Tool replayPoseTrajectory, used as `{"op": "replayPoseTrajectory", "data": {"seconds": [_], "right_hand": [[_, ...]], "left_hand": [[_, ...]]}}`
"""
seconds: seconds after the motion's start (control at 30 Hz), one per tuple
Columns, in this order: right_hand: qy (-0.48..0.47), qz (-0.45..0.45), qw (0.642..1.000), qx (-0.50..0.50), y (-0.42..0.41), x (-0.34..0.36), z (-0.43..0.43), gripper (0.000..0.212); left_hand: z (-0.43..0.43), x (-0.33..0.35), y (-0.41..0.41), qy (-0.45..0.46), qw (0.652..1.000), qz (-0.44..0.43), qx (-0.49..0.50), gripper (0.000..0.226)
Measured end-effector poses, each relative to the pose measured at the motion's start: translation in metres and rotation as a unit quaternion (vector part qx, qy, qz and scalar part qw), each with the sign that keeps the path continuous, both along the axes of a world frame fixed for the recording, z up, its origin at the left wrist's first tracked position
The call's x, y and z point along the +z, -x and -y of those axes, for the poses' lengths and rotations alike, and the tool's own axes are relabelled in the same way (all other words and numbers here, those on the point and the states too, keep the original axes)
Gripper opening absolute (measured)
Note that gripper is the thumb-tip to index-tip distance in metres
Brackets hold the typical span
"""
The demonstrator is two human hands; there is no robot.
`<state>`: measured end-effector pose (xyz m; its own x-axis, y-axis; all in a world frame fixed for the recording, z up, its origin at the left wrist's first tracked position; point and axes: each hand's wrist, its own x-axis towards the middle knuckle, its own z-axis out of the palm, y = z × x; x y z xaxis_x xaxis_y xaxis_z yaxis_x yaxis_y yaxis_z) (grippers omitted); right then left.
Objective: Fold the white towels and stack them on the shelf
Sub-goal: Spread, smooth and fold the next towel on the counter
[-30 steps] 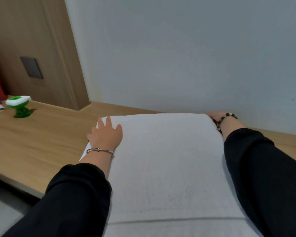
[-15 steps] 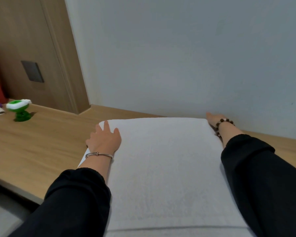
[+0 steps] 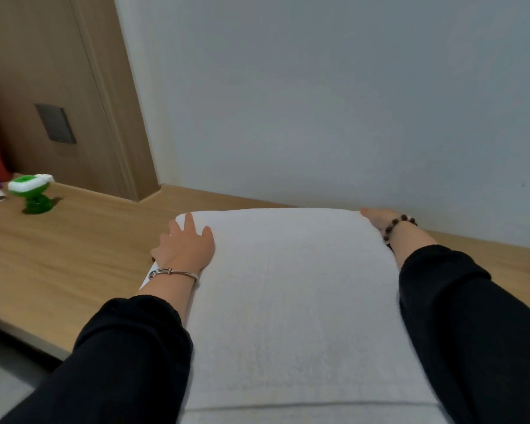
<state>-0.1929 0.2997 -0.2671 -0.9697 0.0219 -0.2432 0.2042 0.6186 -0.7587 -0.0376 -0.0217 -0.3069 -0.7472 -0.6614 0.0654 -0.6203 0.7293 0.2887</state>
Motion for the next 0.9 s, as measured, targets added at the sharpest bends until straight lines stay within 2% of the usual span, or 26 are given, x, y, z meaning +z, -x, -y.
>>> {"op": "replayPoseTrajectory", "data": {"seconds": [0.07, 0.17, 0.23, 0.27, 0.33, 0.4, 0.5, 0.6, 0.7, 0.8, 0.9], "right_hand": [[-0.022, -0.025, 0.999, -0.032, 0.000, -0.004, 0.002, 0.047], [-0.202, -0.150, 0.964, -0.088, -0.006, -0.005, 0.016, 0.035], [-0.320, -0.236, 0.917, -0.029, -0.017, -0.001, 0.030, 0.034], [-0.355, -0.268, 0.895, 0.033, -0.020, -0.002, 0.037, 0.037], [-0.369, -0.270, 0.871, 0.179, -0.026, -0.013, 0.047, 0.052], [-0.378, -0.218, 0.866, 0.243, -0.027, -0.029, 0.045, 0.060], [-0.399, -0.191, 0.875, 0.196, -0.017, -0.041, 0.025, 0.063], [-0.392, -0.162, 0.892, 0.154, -0.010, -0.037, 0.017, 0.065], [-0.409, -0.150, 0.888, 0.147, -0.013, -0.036, 0.018, 0.065], [-0.435, -0.177, 0.869, 0.154, -0.016, -0.031, 0.026, 0.064], [-0.396, -0.250, 0.857, 0.215, -0.020, -0.022, 0.048, 0.063]], "left_hand": [[0.000, 0.000, 0.000, -0.008, 1.000, -0.001, -0.005, 0.060], [-0.001, -0.001, 0.000, -0.007, 1.000, 0.003, 0.010, 0.060], [-0.003, 0.000, 0.000, 0.046, 0.998, -0.032, 0.003, 0.057], [-0.004, 0.000, 0.001, 0.088, 0.993, -0.074, -0.037, 0.055], [-0.007, -0.001, 0.005, 0.161, 0.962, -0.124, -0.184, 0.053], [-0.005, -0.004, 0.011, 0.144, 0.945, -0.080, -0.283, 0.054], [0.007, -0.012, 0.017, 0.098, 0.965, -0.005, -0.245, 0.060], [0.017, -0.012, 0.017, 0.095, 0.976, 0.011, -0.198, 0.063], [0.021, -0.010, 0.016, 0.083, 0.979, 0.024, -0.182, 0.065], [0.021, -0.004, 0.017, 0.099, 0.974, 0.049, -0.197, 0.067], [0.027, 0.011, 0.025, 0.126, 0.960, 0.066, -0.242, 0.066]]}}
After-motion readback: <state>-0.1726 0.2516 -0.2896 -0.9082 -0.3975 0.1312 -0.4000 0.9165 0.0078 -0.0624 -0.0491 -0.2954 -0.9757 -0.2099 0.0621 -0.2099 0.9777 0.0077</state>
